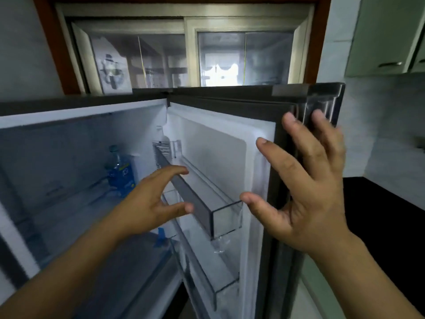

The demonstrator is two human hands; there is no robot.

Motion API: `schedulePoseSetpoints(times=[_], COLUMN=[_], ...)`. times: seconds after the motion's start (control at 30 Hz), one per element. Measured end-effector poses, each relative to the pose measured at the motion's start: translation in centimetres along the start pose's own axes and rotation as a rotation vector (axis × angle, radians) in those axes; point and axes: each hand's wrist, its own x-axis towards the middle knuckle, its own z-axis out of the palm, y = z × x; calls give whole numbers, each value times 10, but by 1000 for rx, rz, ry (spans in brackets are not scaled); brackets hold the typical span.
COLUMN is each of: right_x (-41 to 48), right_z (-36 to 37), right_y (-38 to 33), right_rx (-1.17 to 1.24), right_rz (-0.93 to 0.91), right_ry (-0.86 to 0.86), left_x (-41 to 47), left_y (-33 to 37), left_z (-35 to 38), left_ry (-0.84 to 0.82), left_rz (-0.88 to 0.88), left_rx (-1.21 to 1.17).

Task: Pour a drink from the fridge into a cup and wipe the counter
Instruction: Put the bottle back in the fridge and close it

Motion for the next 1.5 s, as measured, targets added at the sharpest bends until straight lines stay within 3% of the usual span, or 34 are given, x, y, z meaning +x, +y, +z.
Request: schedulePoseSetpoints(times=[0.2, 0.3, 0.47, 0.53, 0.63, 0.8, 0.9, 1.23, 1.4, 1.5], right_x=[12, 11, 9, 8, 8, 10, 10, 5, 14, 3], right_z=[7, 43, 106, 130, 164, 214, 237, 252, 226, 196], right_y=[-58, -91, -162, -179, -198, -214, -218, -219, -214, -205], right_rx=[98, 389, 726, 740, 752, 657, 589, 623, 602, 625], right_rz=[-7, 108, 86, 72, 20, -27, -77, -84, -90, 29], right_ry=[20, -35, -97, -113, -130, -285, -353, -281, -489, -637], left_x=[-72, -94, -114, -119, -130, -142, -145, -142, -154, -169], left_y=[49, 62, 54, 44, 22, -11, -33, -31, -24, -5], left_z=[-44, -64, -86, -92, -103, -120, -129, -126, -120, -92], left_ry=[191, 296, 466, 522, 619, 691, 724, 790, 800, 863], left_rz=[88, 108, 61, -2, -103, -182, -287, -249, -328, -241], left_rx=[-37, -69, -64, 6, 322, 646, 645, 536, 552, 486])
